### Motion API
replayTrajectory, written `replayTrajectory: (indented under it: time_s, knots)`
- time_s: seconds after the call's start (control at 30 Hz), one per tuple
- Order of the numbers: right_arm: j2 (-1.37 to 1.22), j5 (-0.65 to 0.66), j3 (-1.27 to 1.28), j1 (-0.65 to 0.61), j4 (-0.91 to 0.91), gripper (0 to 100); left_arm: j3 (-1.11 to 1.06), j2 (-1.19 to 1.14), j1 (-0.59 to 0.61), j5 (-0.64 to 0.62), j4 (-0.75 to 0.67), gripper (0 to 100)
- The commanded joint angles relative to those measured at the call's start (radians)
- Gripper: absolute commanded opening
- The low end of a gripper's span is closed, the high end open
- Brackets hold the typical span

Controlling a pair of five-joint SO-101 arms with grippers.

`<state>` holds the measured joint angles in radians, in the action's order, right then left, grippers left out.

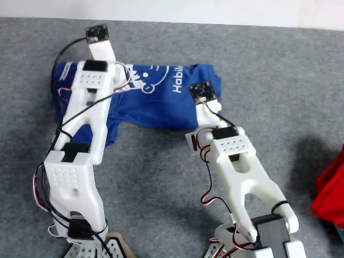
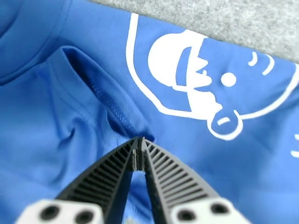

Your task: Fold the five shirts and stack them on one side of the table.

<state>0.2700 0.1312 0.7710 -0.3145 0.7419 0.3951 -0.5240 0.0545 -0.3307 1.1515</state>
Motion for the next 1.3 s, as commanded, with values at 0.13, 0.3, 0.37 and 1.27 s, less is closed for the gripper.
replayTrajectory:
  time_s: [0.13,0.3,0.37,1.27]
  knots:
    - [0.217,-0.003,0.113,-0.008,-0.024,18.1,0.228,0.03,0.082,0.029,0.253,1]
    - [0.438,-0.003,0.3,-0.013,-0.142,18.1,0.159,0.097,0.168,0.091,0.256,1]
    - [0.484,-0.003,0.329,-0.03,-0.143,18.1,0.085,0.133,0.193,0.104,0.253,1]
    - [0.343,-0.005,0.294,-0.088,-0.139,18.1,-0.59,0.232,0.349,0.081,-0.488,1]
